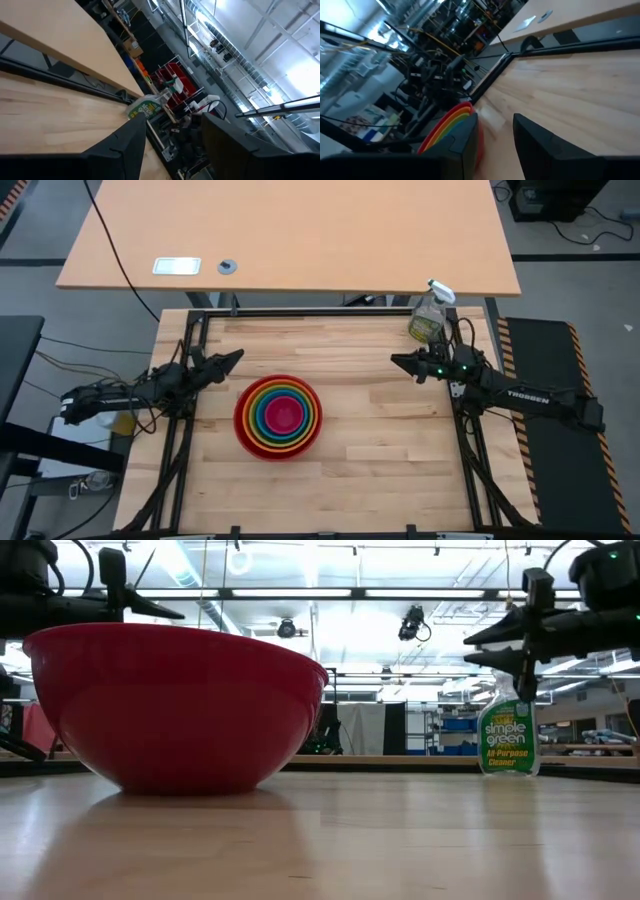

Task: Nest bowls inside each other
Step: Return to Home Position

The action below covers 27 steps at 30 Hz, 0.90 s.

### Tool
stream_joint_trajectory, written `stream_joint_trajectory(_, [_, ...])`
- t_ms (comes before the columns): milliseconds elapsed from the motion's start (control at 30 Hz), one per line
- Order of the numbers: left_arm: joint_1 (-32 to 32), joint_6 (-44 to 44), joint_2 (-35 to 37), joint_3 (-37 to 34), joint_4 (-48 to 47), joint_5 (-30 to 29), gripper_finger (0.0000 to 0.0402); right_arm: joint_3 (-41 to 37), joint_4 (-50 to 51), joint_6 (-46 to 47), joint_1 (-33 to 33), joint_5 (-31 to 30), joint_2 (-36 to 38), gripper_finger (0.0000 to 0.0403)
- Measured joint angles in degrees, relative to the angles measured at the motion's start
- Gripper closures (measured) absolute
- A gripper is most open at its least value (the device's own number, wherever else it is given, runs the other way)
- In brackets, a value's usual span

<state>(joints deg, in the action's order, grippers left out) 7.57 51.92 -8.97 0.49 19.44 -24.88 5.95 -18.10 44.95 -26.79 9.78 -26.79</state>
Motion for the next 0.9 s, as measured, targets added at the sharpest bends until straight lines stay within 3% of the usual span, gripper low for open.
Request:
stream_joint_trajectory(200, [0.0, -0.1, 0.0, 0.0, -1.2, -1.0, 0.0208, -5.6, -3.2, 3.6, 0.0, 0.0, 3.9, 0.0273])
stream_joint_trajectory(400, [-0.5, 0.5, 0.0, 0.0, -3.0, -1.0, 0.0208, -5.6, -1.0, 2.6, 0.1, 1.2, 4.6, 0.0273])
stream_joint_trajectory(633, [-0.2, -0.2, 0.0, 0.0, -8.0, -0.9, 0.0208, -5.6, 10.3, -0.8, 0.1, 0.6, 4.6, 0.0273])
stream_joint_trajectory(800, [-0.3, -9.1, 0.0, 0.0, -14.2, -0.9, 0.0207, -5.6, 15.6, -1.3, 0.1, -3.5, 4.6, 0.0273])
stream_joint_trajectory(900, [-0.3, -14.9, -0.1, 0.0, -15.6, -0.8, 0.0207, -5.6, 16.2, -8.2, 0.1, -3.8, 4.4, 0.0273])
